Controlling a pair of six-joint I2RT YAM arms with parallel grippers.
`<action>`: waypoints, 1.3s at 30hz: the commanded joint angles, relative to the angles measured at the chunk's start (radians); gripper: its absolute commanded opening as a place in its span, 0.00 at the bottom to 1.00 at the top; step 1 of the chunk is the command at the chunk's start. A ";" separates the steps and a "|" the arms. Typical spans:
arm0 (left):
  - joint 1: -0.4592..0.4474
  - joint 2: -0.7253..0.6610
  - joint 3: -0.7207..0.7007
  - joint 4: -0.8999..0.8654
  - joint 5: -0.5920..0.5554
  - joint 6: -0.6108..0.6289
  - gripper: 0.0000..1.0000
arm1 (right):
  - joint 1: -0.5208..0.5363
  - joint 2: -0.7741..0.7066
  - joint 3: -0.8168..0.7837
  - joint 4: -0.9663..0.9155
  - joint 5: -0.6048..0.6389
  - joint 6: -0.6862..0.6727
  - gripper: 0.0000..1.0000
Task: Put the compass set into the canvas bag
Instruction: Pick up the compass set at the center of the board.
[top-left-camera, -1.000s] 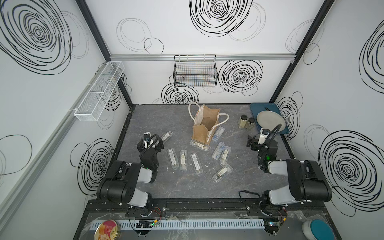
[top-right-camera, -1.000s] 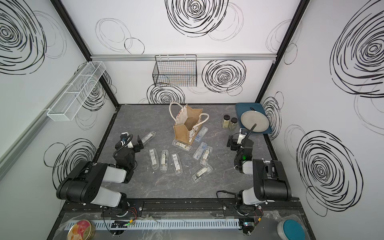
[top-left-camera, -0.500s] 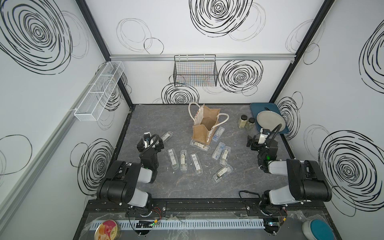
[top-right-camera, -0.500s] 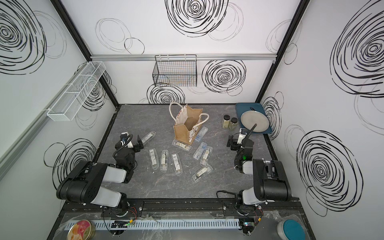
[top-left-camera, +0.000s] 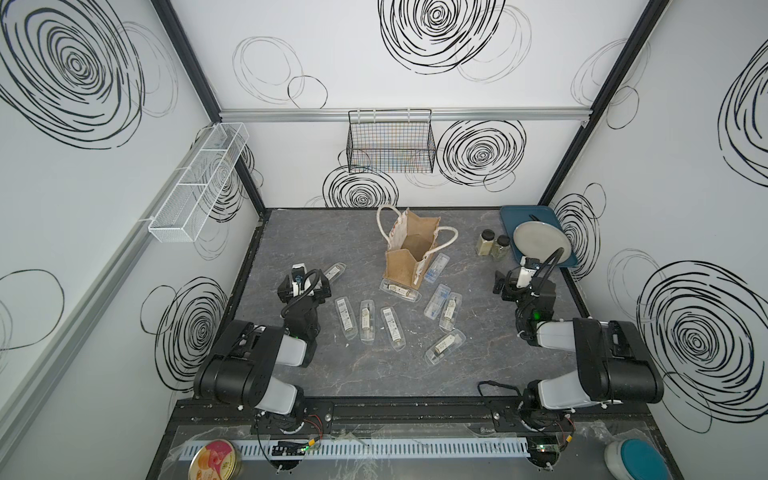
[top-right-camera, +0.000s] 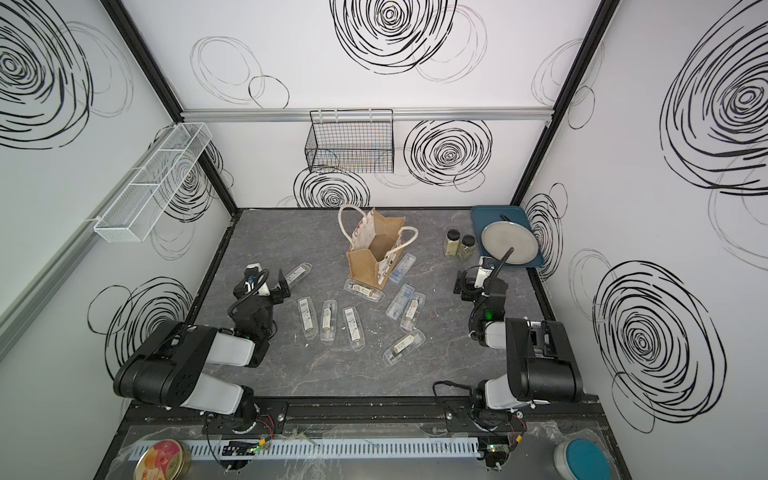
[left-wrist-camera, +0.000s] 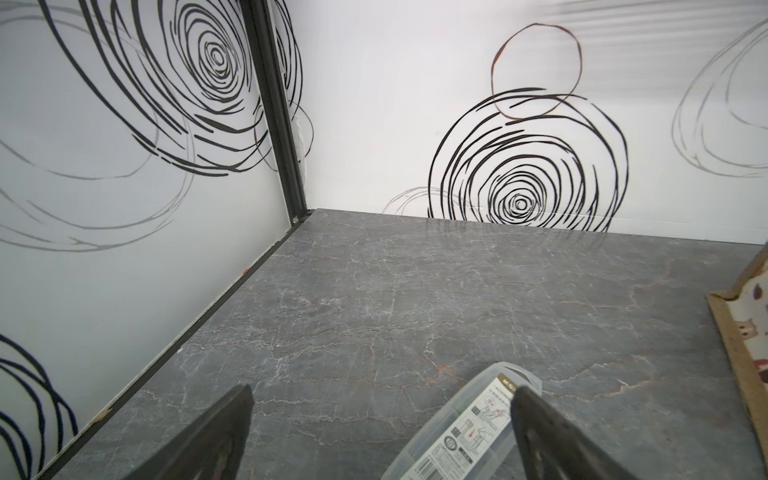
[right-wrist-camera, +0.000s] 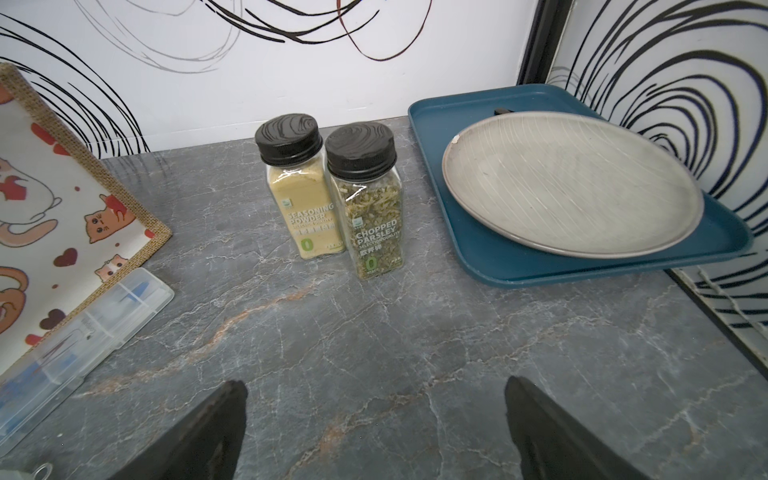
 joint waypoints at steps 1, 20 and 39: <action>0.000 0.006 -0.003 0.076 -0.009 0.024 0.99 | 0.003 -0.006 0.011 0.030 -0.002 -0.002 1.00; -0.164 -0.540 0.412 -0.969 0.159 -0.052 0.99 | 0.345 -0.204 0.464 -1.143 0.050 0.476 0.95; -0.363 -0.499 0.509 -1.186 0.197 -0.219 0.99 | 0.472 -0.003 0.504 -1.300 -0.079 0.671 0.87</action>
